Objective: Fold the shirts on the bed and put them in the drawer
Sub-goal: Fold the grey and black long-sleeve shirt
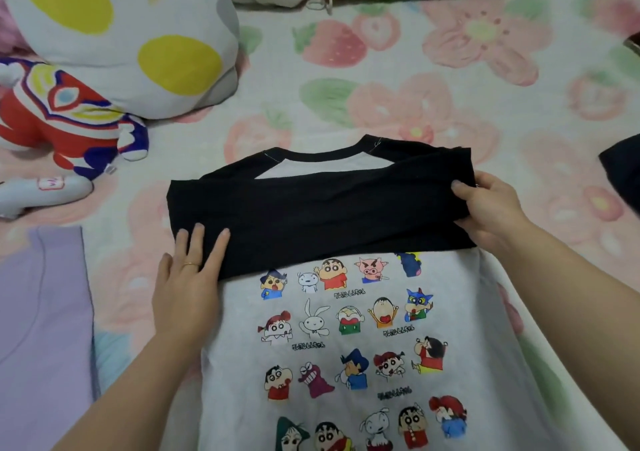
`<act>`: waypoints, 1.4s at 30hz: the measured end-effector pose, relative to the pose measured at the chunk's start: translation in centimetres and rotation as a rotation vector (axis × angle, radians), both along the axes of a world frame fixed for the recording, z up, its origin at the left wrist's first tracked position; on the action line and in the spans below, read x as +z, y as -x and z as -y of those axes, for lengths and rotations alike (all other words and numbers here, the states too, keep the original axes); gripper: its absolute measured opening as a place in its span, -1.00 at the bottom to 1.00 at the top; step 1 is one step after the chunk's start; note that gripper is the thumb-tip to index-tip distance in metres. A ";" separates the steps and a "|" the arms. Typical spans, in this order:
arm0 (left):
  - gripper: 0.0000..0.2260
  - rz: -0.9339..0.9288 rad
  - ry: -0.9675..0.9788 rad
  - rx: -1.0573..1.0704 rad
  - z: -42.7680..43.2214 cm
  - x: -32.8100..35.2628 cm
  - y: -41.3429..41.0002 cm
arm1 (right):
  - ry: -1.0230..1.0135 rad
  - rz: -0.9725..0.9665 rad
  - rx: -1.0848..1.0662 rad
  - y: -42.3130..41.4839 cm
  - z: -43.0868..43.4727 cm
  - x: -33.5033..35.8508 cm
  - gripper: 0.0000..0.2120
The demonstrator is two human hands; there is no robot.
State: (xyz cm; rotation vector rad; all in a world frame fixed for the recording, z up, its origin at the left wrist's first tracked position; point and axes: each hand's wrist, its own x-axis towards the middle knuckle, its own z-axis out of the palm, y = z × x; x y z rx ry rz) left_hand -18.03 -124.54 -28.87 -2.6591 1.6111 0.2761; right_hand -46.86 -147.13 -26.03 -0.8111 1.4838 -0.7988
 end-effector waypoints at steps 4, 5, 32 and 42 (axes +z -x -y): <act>-0.34 0.061 -0.033 -0.012 0.1 -0.3 -0.4 | -0.063 0.004 -0.046 0.6 0.5 -1.3 -0.85; -0.34 0.073 -0.024 -0.020 0.4 -0.3 -0.5 | -0.071 0.009 -0.074 0.8 0.7 -1.4 -0.85; -0.47 0.063 0.057 0.076 7.8 -2.5 -1.5 | 0.440 -1.401 0.789 0.4 -1.1 -5.1 -0.48; -0.49 0.065 0.043 -0.094 0.1 -3.1 1.8 | 0.477 -1.415 0.818 5.8 -6.6 -5.0 -0.44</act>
